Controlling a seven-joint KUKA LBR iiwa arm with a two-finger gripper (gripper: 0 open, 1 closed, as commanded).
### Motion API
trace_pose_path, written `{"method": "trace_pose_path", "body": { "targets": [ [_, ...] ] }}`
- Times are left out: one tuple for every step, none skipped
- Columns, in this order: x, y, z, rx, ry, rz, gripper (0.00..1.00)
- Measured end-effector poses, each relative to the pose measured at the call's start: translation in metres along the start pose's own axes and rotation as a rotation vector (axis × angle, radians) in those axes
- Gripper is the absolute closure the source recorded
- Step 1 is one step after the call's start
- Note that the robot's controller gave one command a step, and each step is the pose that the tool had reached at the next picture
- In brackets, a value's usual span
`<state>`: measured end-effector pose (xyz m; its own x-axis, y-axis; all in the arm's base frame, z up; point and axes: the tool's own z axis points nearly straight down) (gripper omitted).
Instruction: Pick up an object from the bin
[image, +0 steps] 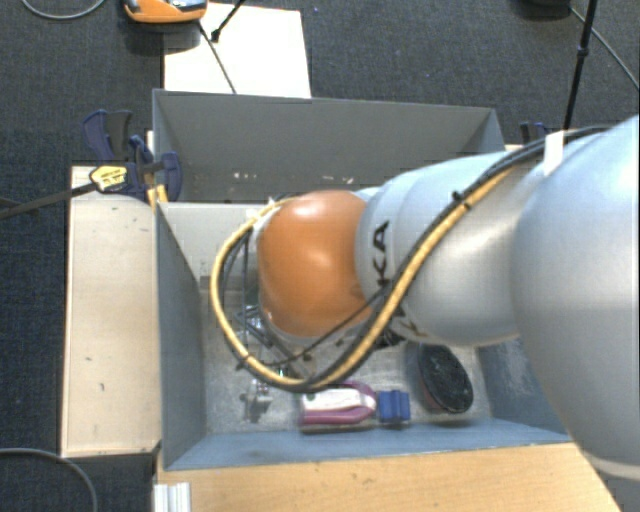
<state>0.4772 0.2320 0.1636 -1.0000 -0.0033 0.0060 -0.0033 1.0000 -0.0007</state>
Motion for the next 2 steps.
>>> {"method": "trace_pose_path", "body": {
  "targets": [
    [-0.001, -0.098, -0.019, 0.002, -0.008, 0.068, 0.0],
    [-0.018, -0.136, 0.092, -0.003, -0.008, -0.195, 0.0]
  ]
}}
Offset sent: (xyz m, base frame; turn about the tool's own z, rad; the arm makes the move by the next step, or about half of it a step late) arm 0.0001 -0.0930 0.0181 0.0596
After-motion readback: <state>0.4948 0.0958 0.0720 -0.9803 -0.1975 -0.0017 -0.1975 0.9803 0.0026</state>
